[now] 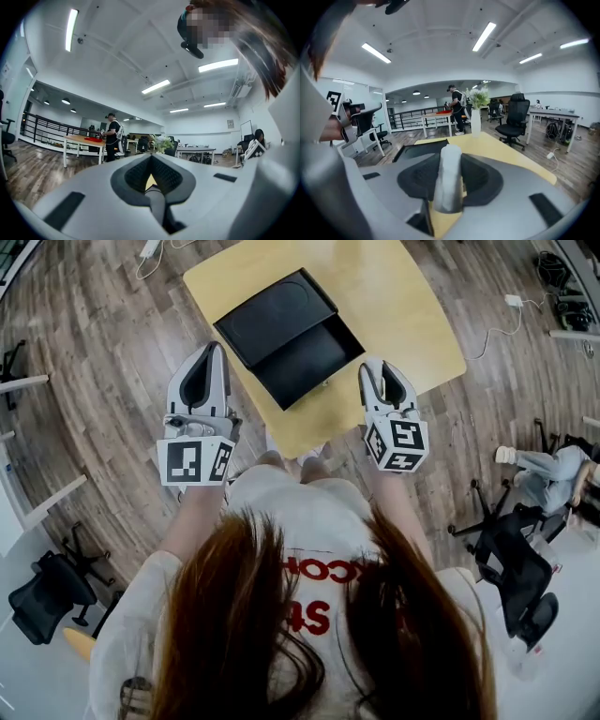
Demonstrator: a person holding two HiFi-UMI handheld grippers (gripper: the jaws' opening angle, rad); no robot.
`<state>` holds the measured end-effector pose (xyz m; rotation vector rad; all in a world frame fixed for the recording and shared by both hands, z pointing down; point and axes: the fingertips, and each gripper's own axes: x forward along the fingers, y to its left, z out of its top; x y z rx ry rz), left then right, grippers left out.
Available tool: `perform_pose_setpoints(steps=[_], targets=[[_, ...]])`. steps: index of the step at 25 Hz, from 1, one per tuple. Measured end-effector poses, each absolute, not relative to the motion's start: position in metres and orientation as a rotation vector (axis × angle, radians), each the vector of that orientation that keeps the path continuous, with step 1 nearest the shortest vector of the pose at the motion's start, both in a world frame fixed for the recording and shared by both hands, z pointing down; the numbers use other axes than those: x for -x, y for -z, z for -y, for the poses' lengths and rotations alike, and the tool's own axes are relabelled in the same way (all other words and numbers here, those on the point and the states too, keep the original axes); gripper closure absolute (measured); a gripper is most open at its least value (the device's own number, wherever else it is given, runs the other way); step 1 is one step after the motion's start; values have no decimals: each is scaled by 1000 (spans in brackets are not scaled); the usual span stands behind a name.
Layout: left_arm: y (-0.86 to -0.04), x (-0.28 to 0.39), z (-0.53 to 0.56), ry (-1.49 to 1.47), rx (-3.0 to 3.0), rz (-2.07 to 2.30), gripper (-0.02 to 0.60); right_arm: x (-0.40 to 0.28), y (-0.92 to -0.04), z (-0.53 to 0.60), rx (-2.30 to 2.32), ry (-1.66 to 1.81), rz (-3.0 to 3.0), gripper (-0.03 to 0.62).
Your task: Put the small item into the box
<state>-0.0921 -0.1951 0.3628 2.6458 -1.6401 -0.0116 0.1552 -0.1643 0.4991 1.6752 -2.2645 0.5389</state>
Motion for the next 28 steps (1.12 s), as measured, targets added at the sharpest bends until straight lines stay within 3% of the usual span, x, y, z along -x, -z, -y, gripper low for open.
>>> perform_pose_setpoints(steps=[13,20,28], targets=[[-306,82,209,163,-2742,1731,583,-174,-352,193,-1858,-203,2515,454],[-295,82,209,187,-2726,1809,583,-170,-331,201,-1802,-146,2596,454],[-291,120,199,157,-2629,1968,583,-118,-322,221,-1604,-136,2737,454]])
